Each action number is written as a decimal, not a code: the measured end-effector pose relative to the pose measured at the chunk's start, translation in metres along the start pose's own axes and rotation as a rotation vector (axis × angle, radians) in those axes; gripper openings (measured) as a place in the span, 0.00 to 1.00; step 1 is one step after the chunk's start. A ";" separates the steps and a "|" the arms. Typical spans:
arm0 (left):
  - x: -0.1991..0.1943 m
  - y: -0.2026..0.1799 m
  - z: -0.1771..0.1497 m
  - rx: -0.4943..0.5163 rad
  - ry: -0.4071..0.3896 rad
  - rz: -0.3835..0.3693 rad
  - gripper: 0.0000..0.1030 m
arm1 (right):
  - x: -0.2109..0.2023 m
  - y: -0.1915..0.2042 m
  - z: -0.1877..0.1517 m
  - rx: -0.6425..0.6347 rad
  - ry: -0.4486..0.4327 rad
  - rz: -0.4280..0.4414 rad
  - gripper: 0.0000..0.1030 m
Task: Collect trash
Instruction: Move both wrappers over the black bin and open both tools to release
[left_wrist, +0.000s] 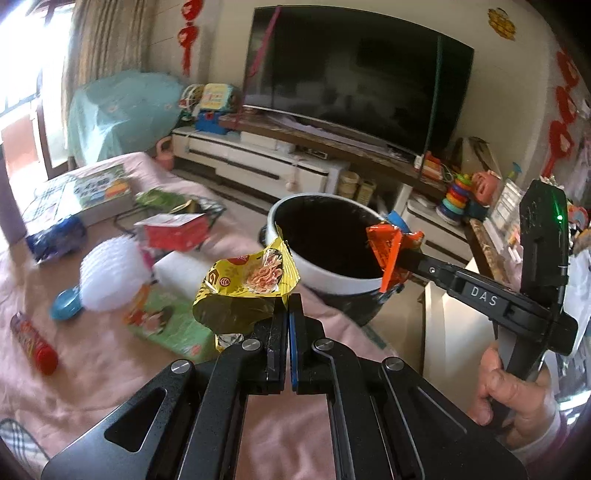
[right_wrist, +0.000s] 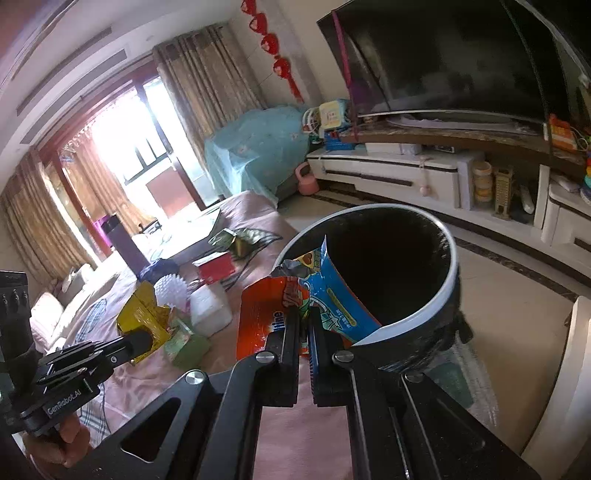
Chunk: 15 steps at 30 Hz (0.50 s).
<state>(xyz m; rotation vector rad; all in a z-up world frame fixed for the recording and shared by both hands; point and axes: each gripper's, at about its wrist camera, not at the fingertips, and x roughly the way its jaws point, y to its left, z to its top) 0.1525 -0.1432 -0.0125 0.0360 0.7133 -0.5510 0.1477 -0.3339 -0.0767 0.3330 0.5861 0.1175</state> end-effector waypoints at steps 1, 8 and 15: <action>0.002 -0.003 0.002 0.005 -0.001 -0.004 0.01 | -0.001 -0.003 0.002 0.002 -0.005 -0.004 0.04; 0.022 -0.025 0.019 0.042 0.008 -0.038 0.01 | -0.005 -0.024 0.013 0.023 -0.026 -0.029 0.04; 0.048 -0.039 0.039 0.061 0.027 -0.062 0.01 | 0.005 -0.040 0.031 0.039 -0.029 -0.030 0.04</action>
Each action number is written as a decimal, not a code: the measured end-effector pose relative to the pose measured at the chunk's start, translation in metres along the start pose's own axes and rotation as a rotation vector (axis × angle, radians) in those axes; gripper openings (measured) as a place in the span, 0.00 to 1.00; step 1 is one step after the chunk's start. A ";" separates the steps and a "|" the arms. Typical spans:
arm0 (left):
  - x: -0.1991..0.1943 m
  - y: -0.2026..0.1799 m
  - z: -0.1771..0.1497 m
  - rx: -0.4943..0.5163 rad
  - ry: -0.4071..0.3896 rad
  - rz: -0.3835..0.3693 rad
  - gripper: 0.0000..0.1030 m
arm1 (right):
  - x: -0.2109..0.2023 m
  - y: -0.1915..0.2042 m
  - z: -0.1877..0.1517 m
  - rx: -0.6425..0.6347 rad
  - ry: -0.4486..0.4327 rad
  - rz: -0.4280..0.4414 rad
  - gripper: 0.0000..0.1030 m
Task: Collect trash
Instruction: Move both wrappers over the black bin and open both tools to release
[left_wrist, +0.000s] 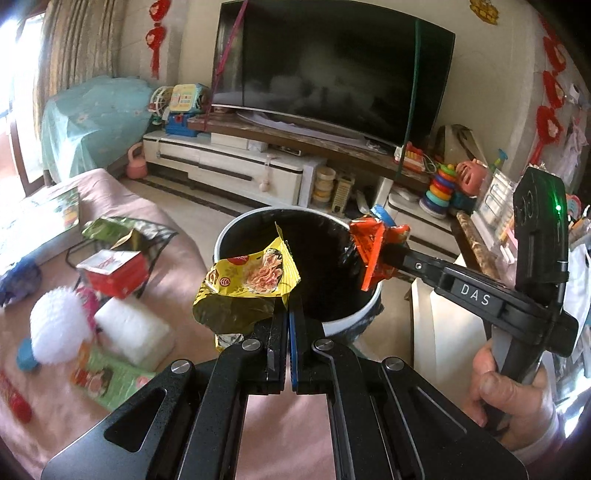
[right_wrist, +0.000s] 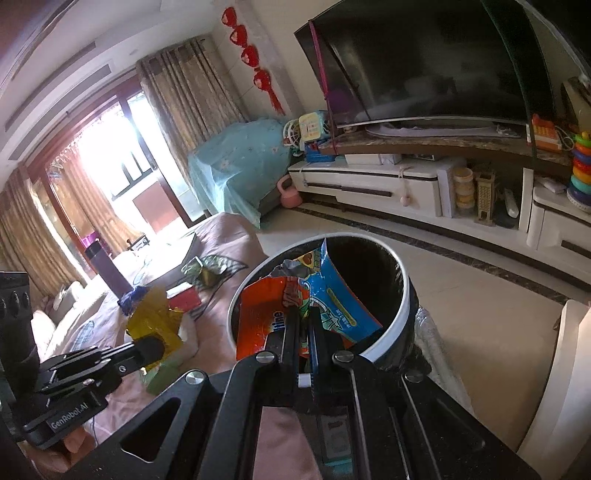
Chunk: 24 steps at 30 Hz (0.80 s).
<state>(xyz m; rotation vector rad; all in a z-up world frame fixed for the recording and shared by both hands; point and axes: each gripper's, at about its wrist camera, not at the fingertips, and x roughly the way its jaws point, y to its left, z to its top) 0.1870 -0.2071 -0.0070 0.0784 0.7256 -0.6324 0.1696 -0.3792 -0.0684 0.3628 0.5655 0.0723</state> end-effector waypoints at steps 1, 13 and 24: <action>0.004 -0.001 0.003 0.002 0.002 -0.004 0.01 | 0.003 -0.002 0.003 0.001 0.004 0.002 0.04; 0.051 -0.003 0.022 0.007 0.059 -0.016 0.01 | 0.026 -0.020 0.013 0.023 0.050 0.004 0.04; 0.071 0.008 0.025 -0.042 0.109 0.001 0.53 | 0.051 -0.037 0.013 0.074 0.112 0.024 0.34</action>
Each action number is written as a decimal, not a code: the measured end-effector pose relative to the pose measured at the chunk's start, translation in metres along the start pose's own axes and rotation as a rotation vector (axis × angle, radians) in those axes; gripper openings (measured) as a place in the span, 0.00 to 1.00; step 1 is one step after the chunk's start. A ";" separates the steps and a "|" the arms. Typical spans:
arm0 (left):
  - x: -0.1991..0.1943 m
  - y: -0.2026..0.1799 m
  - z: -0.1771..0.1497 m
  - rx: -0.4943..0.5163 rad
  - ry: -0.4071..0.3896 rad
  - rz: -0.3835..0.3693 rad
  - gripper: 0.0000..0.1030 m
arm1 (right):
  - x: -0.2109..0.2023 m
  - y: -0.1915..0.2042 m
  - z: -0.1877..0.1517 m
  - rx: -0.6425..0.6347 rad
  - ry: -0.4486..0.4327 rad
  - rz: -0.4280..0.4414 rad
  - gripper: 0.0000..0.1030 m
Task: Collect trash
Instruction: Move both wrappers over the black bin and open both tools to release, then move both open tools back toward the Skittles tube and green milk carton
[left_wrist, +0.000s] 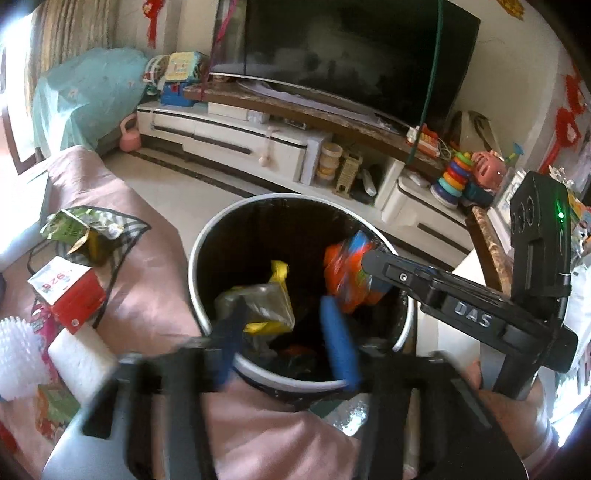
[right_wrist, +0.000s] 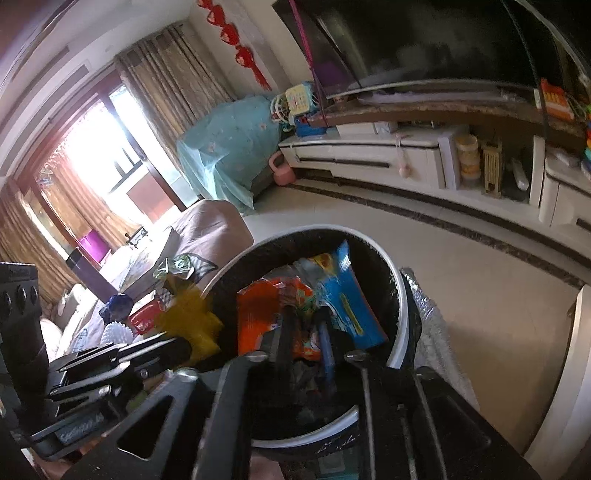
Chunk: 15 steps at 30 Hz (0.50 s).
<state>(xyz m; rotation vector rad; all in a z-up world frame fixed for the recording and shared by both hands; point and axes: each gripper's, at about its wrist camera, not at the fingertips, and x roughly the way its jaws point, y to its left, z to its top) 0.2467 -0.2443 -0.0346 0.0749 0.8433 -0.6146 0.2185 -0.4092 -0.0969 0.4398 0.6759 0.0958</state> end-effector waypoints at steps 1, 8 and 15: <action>-0.002 0.000 -0.001 0.000 -0.006 0.002 0.55 | -0.001 0.000 -0.001 0.002 -0.004 0.005 0.41; -0.025 0.010 -0.018 -0.018 -0.033 0.040 0.64 | -0.020 0.005 -0.005 0.000 -0.046 0.013 0.74; -0.060 0.036 -0.054 -0.112 -0.052 0.067 0.66 | -0.037 0.024 -0.023 -0.017 -0.073 0.012 0.96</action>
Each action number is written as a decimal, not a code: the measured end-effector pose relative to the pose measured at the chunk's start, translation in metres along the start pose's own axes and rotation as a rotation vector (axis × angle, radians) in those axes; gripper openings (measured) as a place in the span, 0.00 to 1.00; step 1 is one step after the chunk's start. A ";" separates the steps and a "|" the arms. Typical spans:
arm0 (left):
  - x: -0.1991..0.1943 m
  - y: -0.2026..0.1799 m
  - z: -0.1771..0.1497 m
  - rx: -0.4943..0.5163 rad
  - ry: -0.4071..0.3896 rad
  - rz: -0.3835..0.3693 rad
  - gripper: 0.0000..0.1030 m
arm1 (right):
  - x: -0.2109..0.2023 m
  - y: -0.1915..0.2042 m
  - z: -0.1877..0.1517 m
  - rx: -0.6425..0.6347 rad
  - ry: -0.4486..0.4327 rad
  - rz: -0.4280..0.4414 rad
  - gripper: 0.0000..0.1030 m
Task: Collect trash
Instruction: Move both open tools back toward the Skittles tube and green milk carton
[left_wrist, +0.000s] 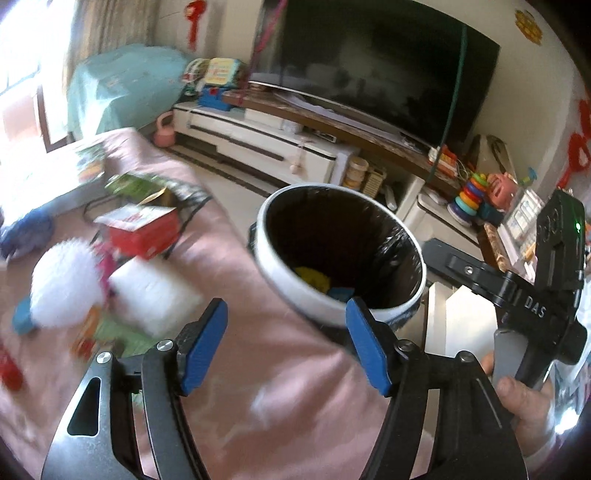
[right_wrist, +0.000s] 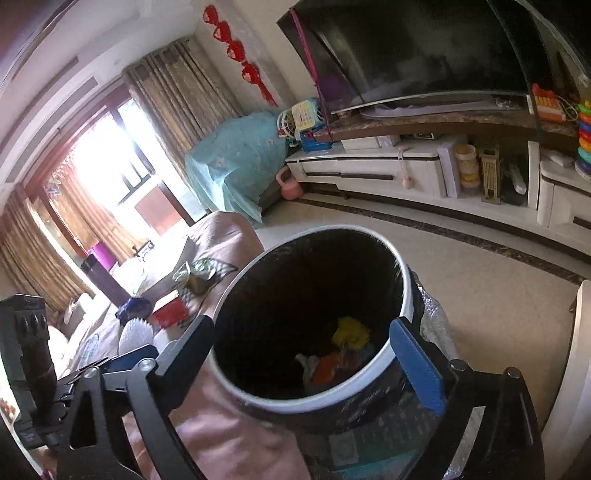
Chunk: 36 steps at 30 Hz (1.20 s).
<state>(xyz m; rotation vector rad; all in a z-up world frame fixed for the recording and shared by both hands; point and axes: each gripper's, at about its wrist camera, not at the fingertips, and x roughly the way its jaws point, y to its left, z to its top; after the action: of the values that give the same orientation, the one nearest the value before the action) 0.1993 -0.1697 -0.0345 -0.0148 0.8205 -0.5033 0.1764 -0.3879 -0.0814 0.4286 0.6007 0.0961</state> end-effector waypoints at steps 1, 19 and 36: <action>-0.004 0.004 -0.002 -0.011 -0.001 0.001 0.66 | -0.002 0.004 -0.004 -0.004 -0.001 0.003 0.97; -0.084 0.100 -0.071 -0.198 -0.054 0.128 0.70 | 0.000 0.094 -0.060 -0.126 0.056 0.131 0.98; -0.106 0.174 -0.099 -0.347 -0.024 0.266 0.69 | 0.035 0.158 -0.088 -0.326 0.159 0.221 0.98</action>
<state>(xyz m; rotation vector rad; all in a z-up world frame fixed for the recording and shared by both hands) 0.1428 0.0475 -0.0644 -0.2285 0.8628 -0.1058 0.1614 -0.2050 -0.0986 0.1697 0.6793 0.4361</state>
